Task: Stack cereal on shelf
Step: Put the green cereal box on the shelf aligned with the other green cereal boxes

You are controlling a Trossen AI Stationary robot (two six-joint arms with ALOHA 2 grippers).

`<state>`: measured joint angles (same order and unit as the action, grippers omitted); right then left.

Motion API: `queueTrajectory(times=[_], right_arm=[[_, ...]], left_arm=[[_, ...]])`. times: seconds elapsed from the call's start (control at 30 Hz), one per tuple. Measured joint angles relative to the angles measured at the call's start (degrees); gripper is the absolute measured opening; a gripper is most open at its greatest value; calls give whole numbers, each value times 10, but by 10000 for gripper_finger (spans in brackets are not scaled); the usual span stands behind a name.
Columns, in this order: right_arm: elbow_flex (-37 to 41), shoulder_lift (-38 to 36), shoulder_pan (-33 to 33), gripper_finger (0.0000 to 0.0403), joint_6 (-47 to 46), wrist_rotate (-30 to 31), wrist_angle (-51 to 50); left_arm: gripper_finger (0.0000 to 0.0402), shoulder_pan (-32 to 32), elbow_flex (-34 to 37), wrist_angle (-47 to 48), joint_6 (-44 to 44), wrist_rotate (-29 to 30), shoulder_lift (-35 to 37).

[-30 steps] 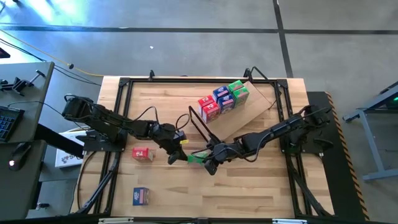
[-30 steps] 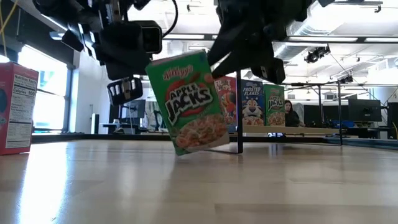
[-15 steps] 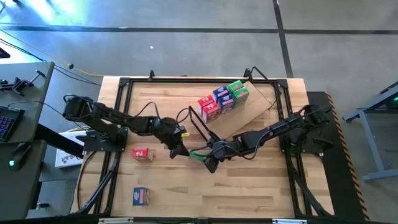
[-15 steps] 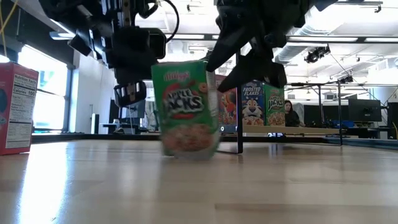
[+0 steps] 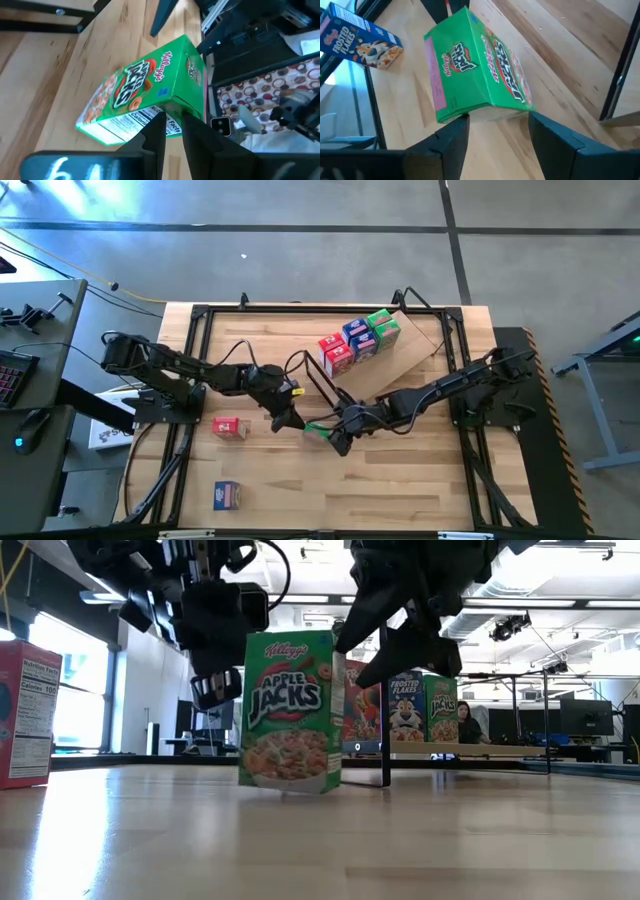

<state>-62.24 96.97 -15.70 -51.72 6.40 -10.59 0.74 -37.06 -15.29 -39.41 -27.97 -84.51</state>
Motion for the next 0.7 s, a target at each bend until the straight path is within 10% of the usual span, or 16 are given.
queueTrajectory(times=[0.7], right_arm=[[-13,-53,-57,309,157,94,-4]], left_arm=[[149,11,0,34,132,81,0]])
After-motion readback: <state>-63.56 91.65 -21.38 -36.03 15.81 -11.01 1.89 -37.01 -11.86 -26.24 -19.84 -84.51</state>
